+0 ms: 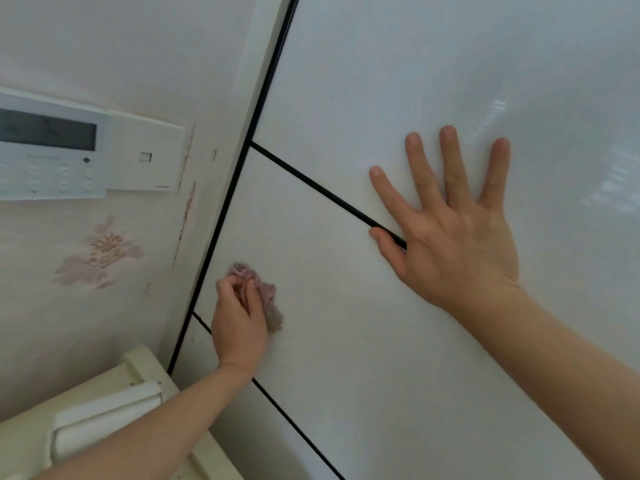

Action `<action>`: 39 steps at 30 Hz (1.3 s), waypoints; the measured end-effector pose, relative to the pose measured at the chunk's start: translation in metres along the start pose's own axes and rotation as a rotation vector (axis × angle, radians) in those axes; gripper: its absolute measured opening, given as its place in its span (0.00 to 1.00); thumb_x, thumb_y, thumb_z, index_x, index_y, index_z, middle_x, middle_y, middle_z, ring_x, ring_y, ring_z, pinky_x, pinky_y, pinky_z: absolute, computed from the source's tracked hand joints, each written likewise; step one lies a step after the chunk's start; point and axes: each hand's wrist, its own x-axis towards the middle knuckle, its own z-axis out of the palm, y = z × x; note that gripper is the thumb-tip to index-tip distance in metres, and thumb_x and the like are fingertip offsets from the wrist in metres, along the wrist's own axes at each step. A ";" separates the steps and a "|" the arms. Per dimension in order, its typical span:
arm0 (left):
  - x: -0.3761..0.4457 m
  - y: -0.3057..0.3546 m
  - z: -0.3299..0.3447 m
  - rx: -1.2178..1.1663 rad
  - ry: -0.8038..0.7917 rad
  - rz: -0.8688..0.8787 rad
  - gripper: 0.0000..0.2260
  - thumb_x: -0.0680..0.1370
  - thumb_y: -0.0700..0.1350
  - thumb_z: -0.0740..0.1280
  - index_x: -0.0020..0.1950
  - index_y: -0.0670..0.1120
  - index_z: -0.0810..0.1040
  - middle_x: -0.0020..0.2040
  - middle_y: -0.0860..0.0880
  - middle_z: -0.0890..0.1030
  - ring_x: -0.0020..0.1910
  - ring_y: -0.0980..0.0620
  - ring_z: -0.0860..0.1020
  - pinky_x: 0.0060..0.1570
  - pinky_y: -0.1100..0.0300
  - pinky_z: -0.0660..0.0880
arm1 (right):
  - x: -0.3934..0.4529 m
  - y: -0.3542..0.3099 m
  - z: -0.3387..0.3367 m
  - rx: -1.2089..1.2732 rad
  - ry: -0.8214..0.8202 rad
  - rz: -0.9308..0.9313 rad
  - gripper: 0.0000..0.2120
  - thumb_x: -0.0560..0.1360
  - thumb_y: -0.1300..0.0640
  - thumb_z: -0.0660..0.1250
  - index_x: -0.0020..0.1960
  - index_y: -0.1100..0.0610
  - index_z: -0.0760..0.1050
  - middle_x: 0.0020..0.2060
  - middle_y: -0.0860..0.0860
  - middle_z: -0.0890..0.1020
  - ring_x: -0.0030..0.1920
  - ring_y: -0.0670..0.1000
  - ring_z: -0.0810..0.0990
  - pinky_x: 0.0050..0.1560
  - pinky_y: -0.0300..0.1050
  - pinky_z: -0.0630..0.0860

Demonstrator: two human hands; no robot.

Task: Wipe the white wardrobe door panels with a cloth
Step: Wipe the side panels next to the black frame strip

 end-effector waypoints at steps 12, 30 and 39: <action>0.020 -0.042 0.006 -0.023 0.170 -0.557 0.13 0.85 0.45 0.50 0.43 0.54 0.67 0.34 0.59 0.79 0.31 0.61 0.73 0.34 0.65 0.69 | 0.002 0.001 0.002 0.023 0.018 -0.003 0.31 0.84 0.38 0.51 0.83 0.50 0.55 0.82 0.62 0.52 0.80 0.70 0.47 0.72 0.79 0.38; -0.020 0.059 0.014 0.006 0.094 -0.190 0.09 0.85 0.53 0.55 0.53 0.48 0.65 0.44 0.48 0.79 0.44 0.40 0.81 0.38 0.53 0.69 | 0.002 0.001 0.001 0.030 0.025 0.002 0.32 0.83 0.38 0.54 0.82 0.52 0.57 0.81 0.63 0.53 0.80 0.70 0.48 0.72 0.78 0.37; -0.021 0.119 0.024 -0.101 0.131 0.018 0.06 0.83 0.57 0.58 0.54 0.57 0.70 0.54 0.50 0.84 0.50 0.44 0.81 0.43 0.57 0.70 | -0.025 0.024 -0.016 0.152 0.065 -0.072 0.26 0.80 0.53 0.65 0.76 0.58 0.70 0.78 0.62 0.65 0.79 0.64 0.61 0.79 0.64 0.49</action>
